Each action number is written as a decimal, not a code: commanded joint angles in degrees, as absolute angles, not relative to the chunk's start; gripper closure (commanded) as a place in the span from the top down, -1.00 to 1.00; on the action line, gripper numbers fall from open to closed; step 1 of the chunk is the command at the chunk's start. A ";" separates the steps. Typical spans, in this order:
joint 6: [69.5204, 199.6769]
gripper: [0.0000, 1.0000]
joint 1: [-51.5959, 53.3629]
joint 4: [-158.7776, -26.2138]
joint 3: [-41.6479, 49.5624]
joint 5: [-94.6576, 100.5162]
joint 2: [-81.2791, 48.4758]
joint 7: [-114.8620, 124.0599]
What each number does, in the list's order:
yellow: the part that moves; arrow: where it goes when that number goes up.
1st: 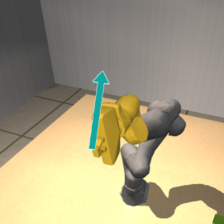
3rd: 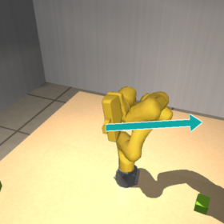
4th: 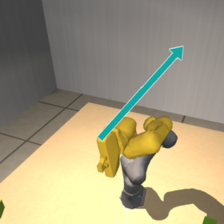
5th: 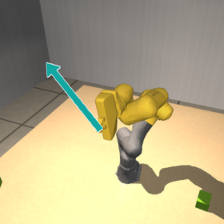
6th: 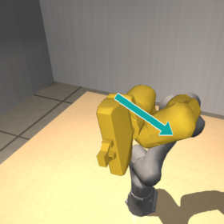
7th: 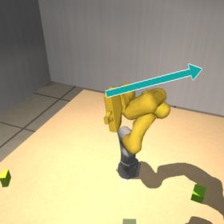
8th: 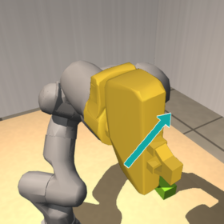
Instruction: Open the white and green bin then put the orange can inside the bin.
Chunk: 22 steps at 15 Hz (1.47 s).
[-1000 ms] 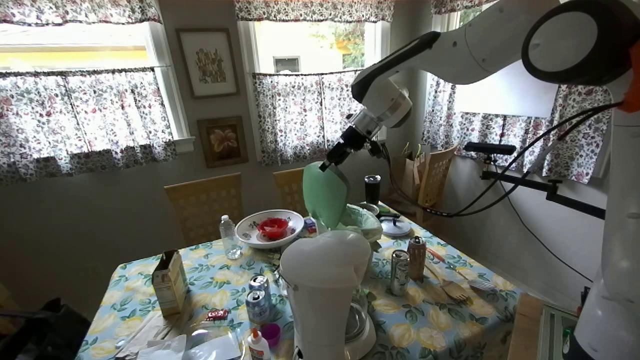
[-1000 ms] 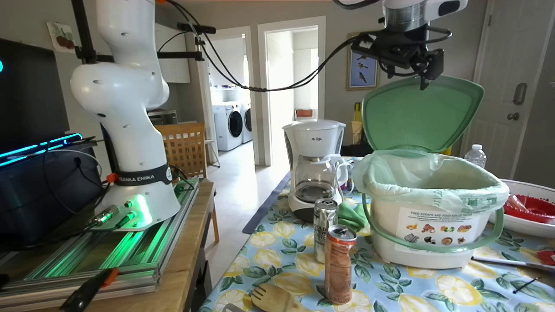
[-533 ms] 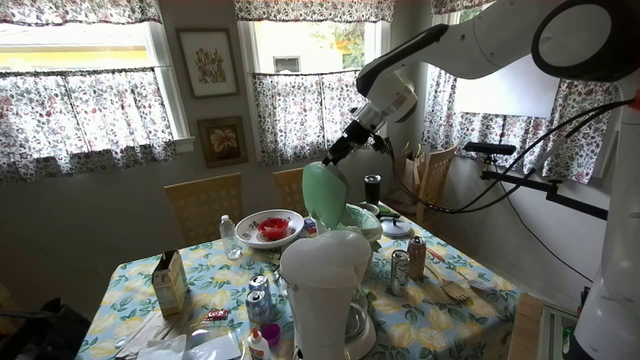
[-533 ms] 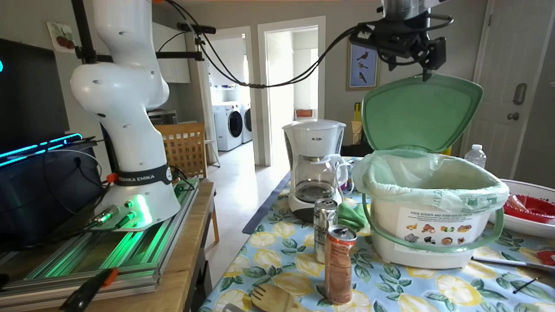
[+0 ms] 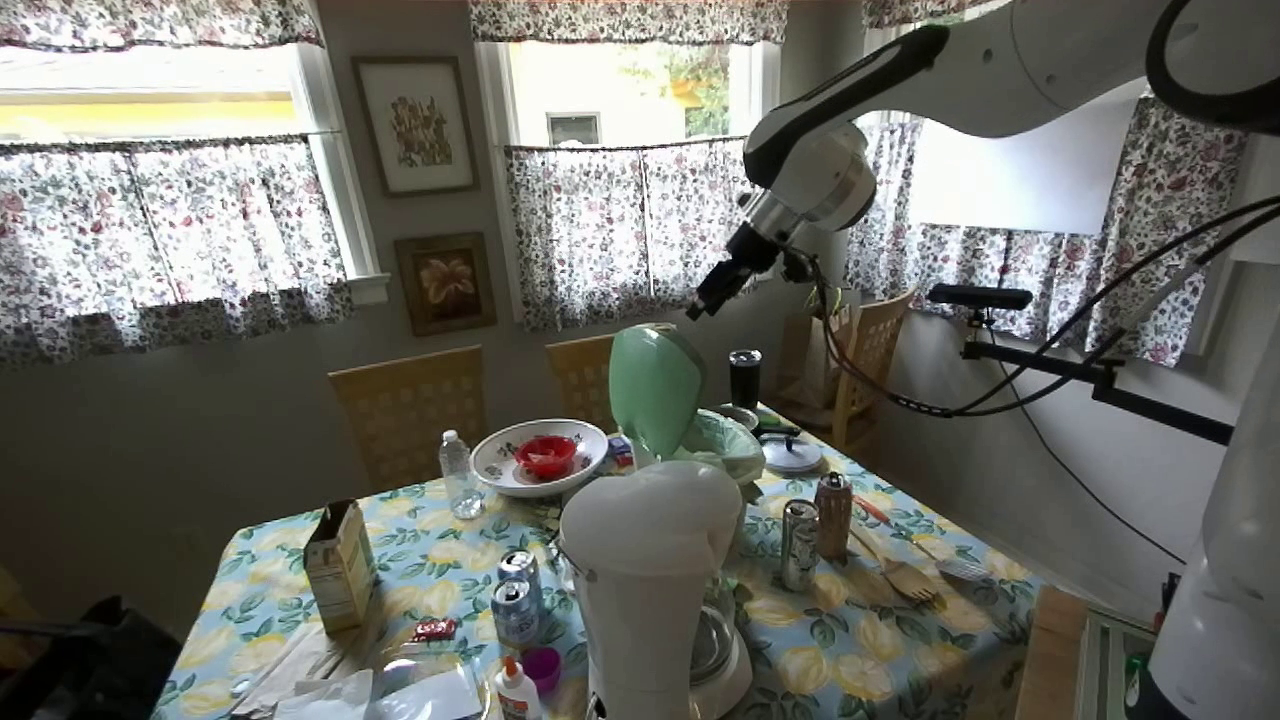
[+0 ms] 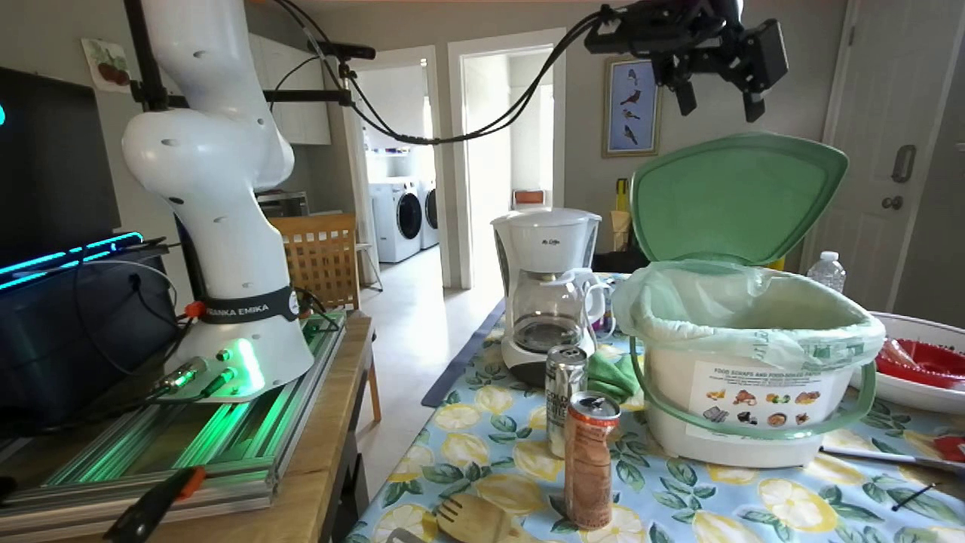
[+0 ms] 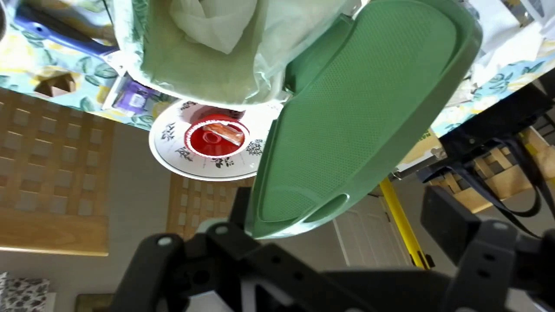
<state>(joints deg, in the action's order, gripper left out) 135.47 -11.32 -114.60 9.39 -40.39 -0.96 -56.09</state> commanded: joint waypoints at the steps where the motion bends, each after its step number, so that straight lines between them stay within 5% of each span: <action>1: 138.96 1.00 -11.20 -120.88 10.17 -31.63 5.16 -48.01; 8: 134.92 1.00 -13.43 -130.86 13.66 -10.97 12.22 -35.63; 22: 143.87 1.00 -14.21 -142.70 23.98 -16.26 6.58 -44.64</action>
<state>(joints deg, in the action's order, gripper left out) 139.21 -14.74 -141.91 23.20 -13.70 9.98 -40.82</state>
